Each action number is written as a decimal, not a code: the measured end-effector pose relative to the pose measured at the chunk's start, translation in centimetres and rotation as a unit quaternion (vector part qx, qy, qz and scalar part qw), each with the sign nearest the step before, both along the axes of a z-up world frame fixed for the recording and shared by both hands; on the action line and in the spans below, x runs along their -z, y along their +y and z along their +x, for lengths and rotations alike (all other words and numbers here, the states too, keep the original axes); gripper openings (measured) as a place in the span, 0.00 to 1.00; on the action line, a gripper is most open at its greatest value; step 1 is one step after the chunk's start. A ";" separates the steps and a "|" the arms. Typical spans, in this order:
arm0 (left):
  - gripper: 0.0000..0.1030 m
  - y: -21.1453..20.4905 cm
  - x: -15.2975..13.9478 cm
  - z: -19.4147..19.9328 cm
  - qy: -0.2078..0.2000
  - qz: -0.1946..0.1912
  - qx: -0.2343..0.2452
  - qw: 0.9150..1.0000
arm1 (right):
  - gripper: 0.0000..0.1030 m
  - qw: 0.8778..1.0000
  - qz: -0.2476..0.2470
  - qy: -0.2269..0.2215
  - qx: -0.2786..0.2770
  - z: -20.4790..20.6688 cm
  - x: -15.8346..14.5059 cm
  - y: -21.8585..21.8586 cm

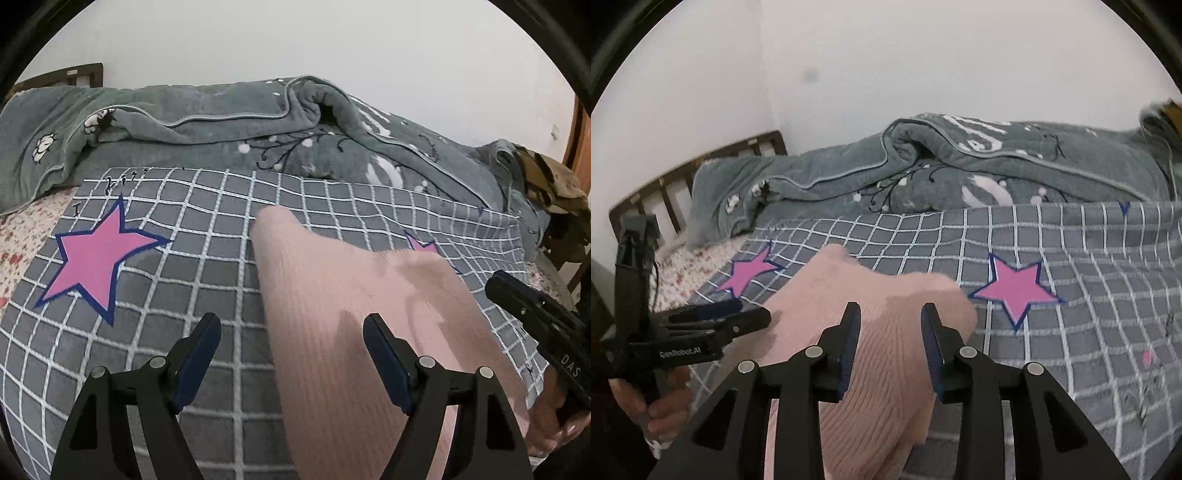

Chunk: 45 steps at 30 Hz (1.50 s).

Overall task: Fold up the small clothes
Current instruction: 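Carry the folded sweater with both grippers toward the blue star, then lower the sweater onto the sheet and open both grippers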

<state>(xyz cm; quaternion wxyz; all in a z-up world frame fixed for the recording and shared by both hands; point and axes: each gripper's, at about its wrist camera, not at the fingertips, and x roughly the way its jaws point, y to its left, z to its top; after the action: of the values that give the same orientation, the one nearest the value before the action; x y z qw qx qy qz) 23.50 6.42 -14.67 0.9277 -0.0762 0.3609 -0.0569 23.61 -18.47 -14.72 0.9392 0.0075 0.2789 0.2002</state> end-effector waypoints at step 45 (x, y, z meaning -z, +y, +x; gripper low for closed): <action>0.76 0.6 1.3 0.8 0.021 0.006 0.006 1.000 | 0.38 0.999 -0.010 0.043 0.015 1.6 3.3 -0.8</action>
<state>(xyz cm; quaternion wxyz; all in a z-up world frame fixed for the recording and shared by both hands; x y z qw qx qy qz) 24.31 7.04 -15.96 0.9201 -0.0697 0.3811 -0.0585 25.24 -19.25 -18.07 0.9292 0.0106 0.3211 0.1824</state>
